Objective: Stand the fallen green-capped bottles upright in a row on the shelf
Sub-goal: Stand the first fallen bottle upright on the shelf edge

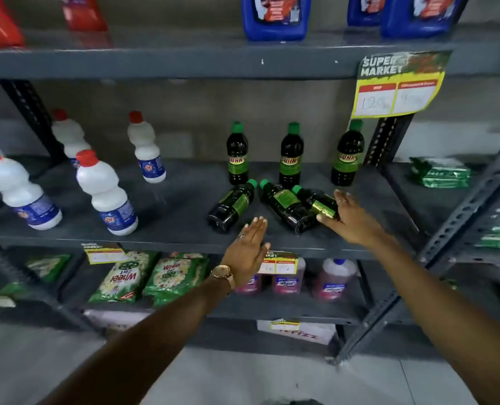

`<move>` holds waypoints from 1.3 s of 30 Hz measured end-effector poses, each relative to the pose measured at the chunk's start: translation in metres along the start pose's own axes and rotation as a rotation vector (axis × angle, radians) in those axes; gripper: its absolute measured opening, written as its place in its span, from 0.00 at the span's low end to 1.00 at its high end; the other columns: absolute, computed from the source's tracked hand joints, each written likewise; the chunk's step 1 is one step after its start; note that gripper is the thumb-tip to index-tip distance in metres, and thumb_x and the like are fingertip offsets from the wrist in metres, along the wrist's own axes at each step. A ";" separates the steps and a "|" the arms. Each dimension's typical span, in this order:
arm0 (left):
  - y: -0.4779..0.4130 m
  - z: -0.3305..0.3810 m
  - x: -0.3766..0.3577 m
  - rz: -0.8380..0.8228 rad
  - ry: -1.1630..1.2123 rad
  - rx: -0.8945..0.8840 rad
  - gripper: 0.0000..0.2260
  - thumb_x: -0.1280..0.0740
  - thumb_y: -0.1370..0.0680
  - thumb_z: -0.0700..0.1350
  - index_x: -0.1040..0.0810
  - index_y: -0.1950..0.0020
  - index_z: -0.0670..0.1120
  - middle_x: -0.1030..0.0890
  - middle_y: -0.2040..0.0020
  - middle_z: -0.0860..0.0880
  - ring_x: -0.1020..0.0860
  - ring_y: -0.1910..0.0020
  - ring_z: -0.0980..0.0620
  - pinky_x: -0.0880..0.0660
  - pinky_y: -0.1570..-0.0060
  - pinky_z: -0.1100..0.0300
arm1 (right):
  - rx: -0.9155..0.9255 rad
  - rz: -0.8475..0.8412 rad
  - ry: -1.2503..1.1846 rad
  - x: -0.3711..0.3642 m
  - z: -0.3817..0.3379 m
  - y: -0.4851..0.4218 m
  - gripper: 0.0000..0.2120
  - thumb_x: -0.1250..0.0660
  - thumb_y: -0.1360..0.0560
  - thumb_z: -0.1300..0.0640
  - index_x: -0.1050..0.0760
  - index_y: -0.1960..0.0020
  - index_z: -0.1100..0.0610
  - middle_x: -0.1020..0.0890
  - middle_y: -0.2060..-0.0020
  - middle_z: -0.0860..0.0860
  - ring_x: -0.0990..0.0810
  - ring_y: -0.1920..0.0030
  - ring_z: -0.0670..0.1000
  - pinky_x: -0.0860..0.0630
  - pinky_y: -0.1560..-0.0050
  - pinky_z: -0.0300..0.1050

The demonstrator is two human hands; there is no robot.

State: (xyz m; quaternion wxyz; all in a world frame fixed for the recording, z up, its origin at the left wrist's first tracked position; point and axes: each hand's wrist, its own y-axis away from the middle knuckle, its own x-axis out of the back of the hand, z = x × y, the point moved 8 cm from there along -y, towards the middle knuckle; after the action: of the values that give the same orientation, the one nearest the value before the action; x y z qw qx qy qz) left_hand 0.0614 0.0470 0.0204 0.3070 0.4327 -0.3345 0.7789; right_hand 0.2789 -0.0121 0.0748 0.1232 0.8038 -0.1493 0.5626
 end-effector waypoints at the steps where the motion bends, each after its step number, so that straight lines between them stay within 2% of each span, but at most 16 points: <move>1: -0.005 -0.006 -0.005 0.003 0.027 0.078 0.24 0.49 0.18 0.48 0.50 0.24 0.41 0.47 0.22 0.43 0.50 0.22 0.48 0.56 0.24 0.59 | -0.017 -0.043 -0.005 -0.002 0.005 -0.008 0.42 0.37 0.24 0.41 0.52 0.23 0.64 0.44 0.23 0.61 0.44 0.24 0.61 0.39 0.29 0.58; 3: -0.011 -0.013 -0.010 0.002 0.002 0.184 0.23 0.50 0.18 0.48 0.48 0.24 0.40 0.45 0.22 0.42 0.48 0.23 0.47 0.54 0.23 0.57 | -0.047 -0.103 -0.009 -0.003 0.013 -0.020 0.43 0.31 0.27 0.43 0.47 0.24 0.66 0.39 0.25 0.62 0.39 0.26 0.60 0.36 0.30 0.55; 6: -0.022 -0.014 -0.014 0.004 -0.036 0.232 0.22 0.47 0.19 0.46 0.41 0.26 0.39 0.40 0.24 0.40 0.44 0.24 0.44 0.50 0.24 0.54 | -0.119 -0.122 -0.038 -0.002 0.021 -0.039 0.42 0.25 0.32 0.45 0.38 0.30 0.66 0.31 0.31 0.62 0.32 0.32 0.60 0.31 0.37 0.51; 9: -0.036 -0.021 -0.013 -0.027 -0.031 0.245 0.23 0.45 0.19 0.46 0.41 0.26 0.39 0.40 0.24 0.40 0.44 0.24 0.44 0.45 0.25 0.53 | -0.154 -0.133 -0.030 -0.005 0.026 -0.052 0.36 0.22 0.36 0.46 0.32 0.37 0.63 0.25 0.39 0.60 0.26 0.41 0.59 0.30 0.51 0.45; 13: -0.050 -0.029 -0.015 -0.075 -0.028 0.210 0.24 0.45 0.19 0.47 0.43 0.25 0.39 0.42 0.23 0.41 0.45 0.23 0.46 0.48 0.25 0.56 | -0.219 -0.131 -0.127 -0.013 0.041 -0.062 0.34 0.21 0.42 0.49 0.26 0.40 0.62 0.19 0.51 0.57 0.21 0.53 0.55 0.29 0.63 0.42; 15: -0.051 -0.033 -0.015 -0.068 -0.040 0.190 0.24 0.46 0.19 0.48 0.44 0.25 0.41 0.43 0.22 0.43 0.47 0.23 0.47 0.51 0.26 0.59 | -0.237 -0.080 -0.216 -0.014 0.048 -0.063 0.28 0.21 0.44 0.48 0.23 0.49 0.60 0.19 0.56 0.56 0.21 0.58 0.54 0.31 0.67 0.40; 16: -0.050 -0.034 -0.015 -0.037 -0.060 0.177 0.24 0.46 0.19 0.49 0.45 0.25 0.41 0.43 0.22 0.44 0.47 0.23 0.48 0.52 0.26 0.60 | -0.239 -0.012 -0.264 -0.012 0.051 -0.063 0.23 0.20 0.44 0.48 0.24 0.56 0.57 0.19 0.57 0.55 0.22 0.60 0.52 0.32 0.69 0.40; 18: -0.048 -0.033 -0.017 0.014 -0.134 0.142 0.25 0.48 0.19 0.51 0.44 0.25 0.42 0.42 0.22 0.44 0.46 0.23 0.49 0.55 0.27 0.61 | -0.235 0.198 -0.451 -0.006 0.059 -0.061 0.22 0.19 0.45 0.49 0.30 0.61 0.51 0.20 0.61 0.51 0.22 0.63 0.48 0.32 0.71 0.38; 21: -0.049 -0.033 -0.022 0.021 -0.219 0.127 0.27 0.51 0.20 0.55 0.46 0.24 0.42 0.43 0.22 0.44 0.48 0.23 0.50 0.57 0.26 0.59 | -0.241 0.502 -0.757 -0.004 0.071 -0.048 0.33 0.17 0.47 0.48 0.30 0.50 0.53 0.20 0.58 0.46 0.21 0.60 0.45 0.26 0.62 0.39; 24: -0.052 -0.037 -0.029 -0.033 -0.253 0.112 0.29 0.53 0.20 0.57 0.51 0.24 0.43 0.48 0.21 0.44 0.53 0.22 0.51 0.60 0.25 0.58 | -0.253 0.682 -0.813 -0.005 0.075 -0.045 0.43 0.15 0.51 0.48 0.33 0.43 0.56 0.22 0.51 0.49 0.22 0.52 0.50 0.26 0.51 0.43; 27: -0.054 -0.039 -0.034 -0.084 -0.264 0.104 0.29 0.54 0.20 0.57 0.54 0.24 0.43 0.51 0.21 0.45 0.57 0.23 0.53 0.63 0.26 0.58 | -0.228 0.718 -0.847 -0.007 0.075 -0.052 0.47 0.16 0.48 0.48 0.36 0.38 0.58 0.24 0.47 0.49 0.25 0.48 0.48 0.29 0.48 0.41; 30: -0.054 -0.041 -0.034 -0.081 -0.267 0.100 0.30 0.54 0.20 0.58 0.54 0.24 0.44 0.51 0.21 0.46 0.58 0.23 0.54 0.63 0.25 0.58 | -0.120 0.689 -0.921 -0.015 0.077 -0.055 0.39 0.23 0.39 0.53 0.36 0.33 0.59 0.23 0.48 0.51 0.23 0.49 0.49 0.26 0.48 0.41; 32: -0.054 -0.042 -0.033 -0.068 -0.271 0.101 0.30 0.54 0.20 0.59 0.54 0.23 0.44 0.51 0.21 0.46 0.58 0.23 0.55 0.63 0.26 0.58 | -0.094 0.677 -0.933 -0.020 0.083 -0.054 0.35 0.26 0.38 0.55 0.33 0.34 0.58 0.21 0.49 0.54 0.21 0.50 0.51 0.26 0.51 0.39; 35: -0.054 -0.040 -0.033 -0.063 -0.283 0.089 0.30 0.54 0.20 0.59 0.53 0.23 0.44 0.50 0.21 0.46 0.57 0.23 0.54 0.63 0.26 0.58 | -0.145 0.735 -0.871 -0.018 0.091 -0.049 0.36 0.20 0.40 0.54 0.32 0.37 0.52 0.20 0.49 0.52 0.20 0.50 0.50 0.27 0.52 0.34; 37: -0.054 -0.039 -0.033 -0.058 -0.290 0.089 0.30 0.53 0.20 0.59 0.53 0.24 0.44 0.50 0.21 0.46 0.58 0.24 0.54 0.63 0.25 0.57 | -0.177 0.821 -0.853 -0.013 0.093 -0.048 0.39 0.17 0.44 0.55 0.33 0.38 0.54 0.24 0.46 0.51 0.23 0.48 0.48 0.28 0.48 0.33; 39: -0.053 -0.039 -0.032 -0.059 -0.294 0.095 0.30 0.53 0.20 0.59 0.54 0.24 0.44 0.51 0.21 0.47 0.59 0.24 0.55 0.63 0.25 0.57 | -0.233 0.874 -0.861 -0.008 0.093 -0.050 0.42 0.16 0.46 0.55 0.33 0.38 0.59 0.29 0.44 0.51 0.28 0.45 0.48 0.30 0.43 0.36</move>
State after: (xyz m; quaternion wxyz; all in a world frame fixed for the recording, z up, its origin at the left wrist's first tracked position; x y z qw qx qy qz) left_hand 0.0977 0.1031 -0.0096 0.2566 0.5656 -0.3260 0.7128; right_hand 0.3763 0.0009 0.0341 -0.1027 0.8042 -0.5612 0.1664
